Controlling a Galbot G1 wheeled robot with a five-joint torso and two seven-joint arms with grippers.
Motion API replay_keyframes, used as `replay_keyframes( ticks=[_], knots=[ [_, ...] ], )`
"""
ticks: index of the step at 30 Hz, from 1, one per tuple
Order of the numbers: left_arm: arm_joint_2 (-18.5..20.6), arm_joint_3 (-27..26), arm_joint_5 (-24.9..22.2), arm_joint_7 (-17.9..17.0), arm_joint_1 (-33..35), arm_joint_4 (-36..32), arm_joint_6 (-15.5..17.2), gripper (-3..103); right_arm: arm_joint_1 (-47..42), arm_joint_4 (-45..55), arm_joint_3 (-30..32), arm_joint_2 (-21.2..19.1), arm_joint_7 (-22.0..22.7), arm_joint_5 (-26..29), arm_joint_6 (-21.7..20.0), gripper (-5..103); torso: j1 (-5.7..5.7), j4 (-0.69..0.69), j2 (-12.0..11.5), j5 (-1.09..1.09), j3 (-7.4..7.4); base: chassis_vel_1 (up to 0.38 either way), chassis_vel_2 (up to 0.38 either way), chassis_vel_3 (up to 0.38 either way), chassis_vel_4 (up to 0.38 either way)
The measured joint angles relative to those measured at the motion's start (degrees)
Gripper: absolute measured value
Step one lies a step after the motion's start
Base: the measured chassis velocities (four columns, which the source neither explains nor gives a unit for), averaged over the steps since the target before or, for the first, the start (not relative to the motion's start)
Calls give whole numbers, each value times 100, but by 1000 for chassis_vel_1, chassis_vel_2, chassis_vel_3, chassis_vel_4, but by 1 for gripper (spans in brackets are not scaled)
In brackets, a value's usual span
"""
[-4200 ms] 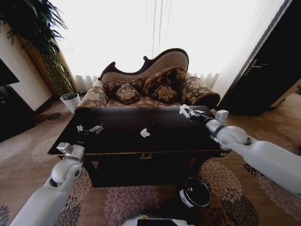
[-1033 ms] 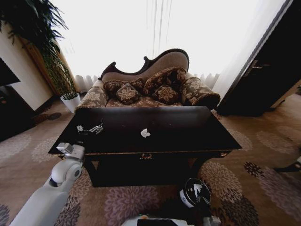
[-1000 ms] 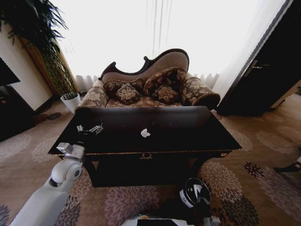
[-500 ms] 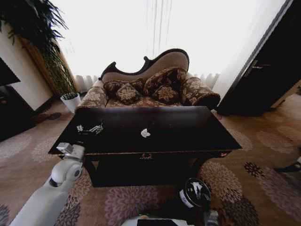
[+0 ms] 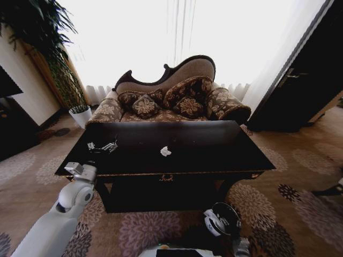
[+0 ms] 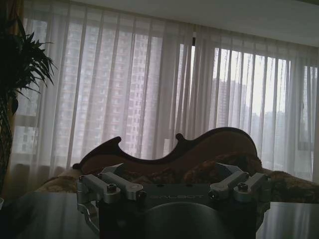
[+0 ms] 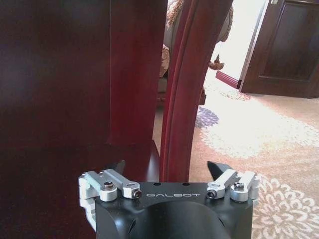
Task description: Move to the front of the table and place the trash on the table into the trash bin.
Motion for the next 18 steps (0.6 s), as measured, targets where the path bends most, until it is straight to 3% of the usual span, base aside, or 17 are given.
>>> replay_keyframes(
  ticks=[7, 18],
  knots=[
    [0, 0, 0, 0, 0, 0, 0, 100, -136, 221, -5, 75, 6, 0, -6, 100, 0, 0, 0, 0, 0, 0, 0, 0, 0],
    [0, 0, 0, 0, 0, 0, 0, 100, -1570, 2259, 474, 600, -41, -111, 59, 100, 0, -1, 0, 0, -1, 0, 0, 0, 0]
  ],
)
